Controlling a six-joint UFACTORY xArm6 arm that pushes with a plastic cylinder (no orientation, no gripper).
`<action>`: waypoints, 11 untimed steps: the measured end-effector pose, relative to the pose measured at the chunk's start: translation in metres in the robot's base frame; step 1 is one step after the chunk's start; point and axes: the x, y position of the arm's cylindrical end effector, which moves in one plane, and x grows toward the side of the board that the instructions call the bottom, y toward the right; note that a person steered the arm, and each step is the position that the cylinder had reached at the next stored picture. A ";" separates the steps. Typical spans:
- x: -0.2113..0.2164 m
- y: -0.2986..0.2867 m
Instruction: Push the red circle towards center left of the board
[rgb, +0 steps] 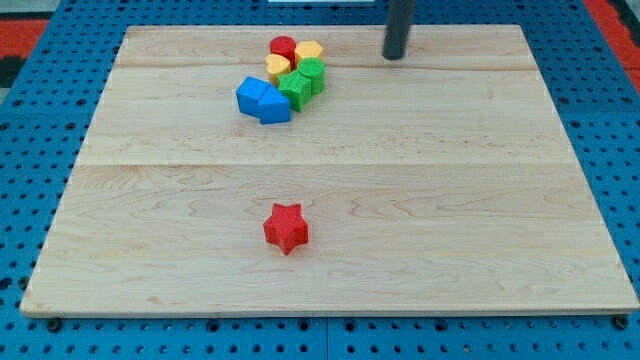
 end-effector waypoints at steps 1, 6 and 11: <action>-0.033 -0.063; 0.019 -0.237; 0.190 -0.227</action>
